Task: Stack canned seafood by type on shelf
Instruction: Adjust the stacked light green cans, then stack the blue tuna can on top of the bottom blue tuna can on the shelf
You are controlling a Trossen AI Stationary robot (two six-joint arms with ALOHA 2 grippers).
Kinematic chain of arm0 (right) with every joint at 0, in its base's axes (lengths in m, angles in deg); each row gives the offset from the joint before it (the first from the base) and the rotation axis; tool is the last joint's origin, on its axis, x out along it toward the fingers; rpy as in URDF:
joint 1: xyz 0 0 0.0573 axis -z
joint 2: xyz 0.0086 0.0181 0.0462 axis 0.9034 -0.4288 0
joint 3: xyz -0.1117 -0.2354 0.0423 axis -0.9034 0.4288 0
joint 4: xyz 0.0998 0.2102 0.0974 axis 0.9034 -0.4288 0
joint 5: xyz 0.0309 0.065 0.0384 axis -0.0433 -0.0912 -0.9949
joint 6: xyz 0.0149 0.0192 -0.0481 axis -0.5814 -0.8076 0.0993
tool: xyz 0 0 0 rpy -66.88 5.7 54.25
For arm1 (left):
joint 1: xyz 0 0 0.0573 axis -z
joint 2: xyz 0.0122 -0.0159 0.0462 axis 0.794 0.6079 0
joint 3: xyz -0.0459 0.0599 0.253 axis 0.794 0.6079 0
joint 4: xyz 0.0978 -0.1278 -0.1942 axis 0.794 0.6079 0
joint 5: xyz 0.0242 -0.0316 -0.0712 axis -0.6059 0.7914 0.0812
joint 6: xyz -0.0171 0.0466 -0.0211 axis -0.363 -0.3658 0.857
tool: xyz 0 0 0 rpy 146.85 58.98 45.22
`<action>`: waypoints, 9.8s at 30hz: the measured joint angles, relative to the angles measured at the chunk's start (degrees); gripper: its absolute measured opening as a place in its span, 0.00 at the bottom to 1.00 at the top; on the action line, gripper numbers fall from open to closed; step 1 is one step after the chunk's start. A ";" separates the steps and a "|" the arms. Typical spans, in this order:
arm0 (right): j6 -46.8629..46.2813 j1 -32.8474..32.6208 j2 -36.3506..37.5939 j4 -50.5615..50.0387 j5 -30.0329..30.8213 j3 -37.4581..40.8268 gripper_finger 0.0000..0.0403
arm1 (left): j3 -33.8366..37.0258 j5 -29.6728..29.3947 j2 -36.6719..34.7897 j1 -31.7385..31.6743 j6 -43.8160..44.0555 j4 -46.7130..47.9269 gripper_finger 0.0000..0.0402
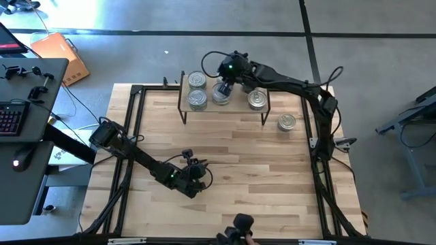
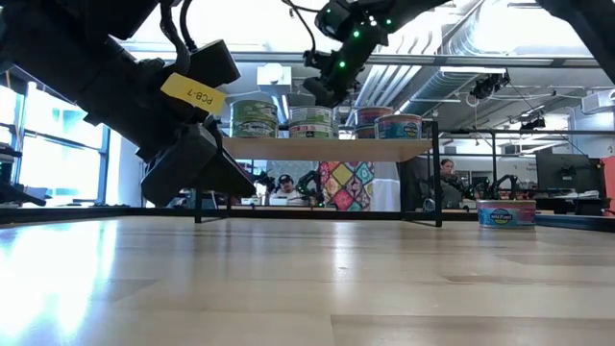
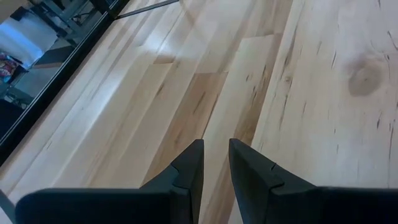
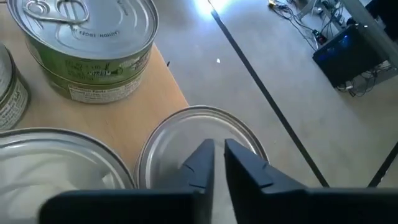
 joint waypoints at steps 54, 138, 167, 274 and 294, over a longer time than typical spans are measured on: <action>2.21 -6.40 2.21 -6.47 -15.33 0.27 0.00 | -0.03 0.37 0.00 0.28 -3.57 -3.52 0.17; 2.93 -14.08 17.59 -33.70 -20.59 0.22 0.00 | -0.04 0.27 0.00 1.22 -2.91 -3.61 0.17; -58.65 -27.82 53.86 -20.75 20.04 70.16 0.00 | -0.04 12.28 0.00 -3.22 -18.66 -20.30 0.17; -10.00 -53.42 19.54 70.45 -1.14 78.17 0.00 | -6.29 34.80 10.08 -10.03 -74.62 -34.28 0.57; -19.87 -49.37 20.35 66.79 -1.92 74.12 0.00 | -6.49 27.66 16.04 -10.48 -73.48 -42.65 0.65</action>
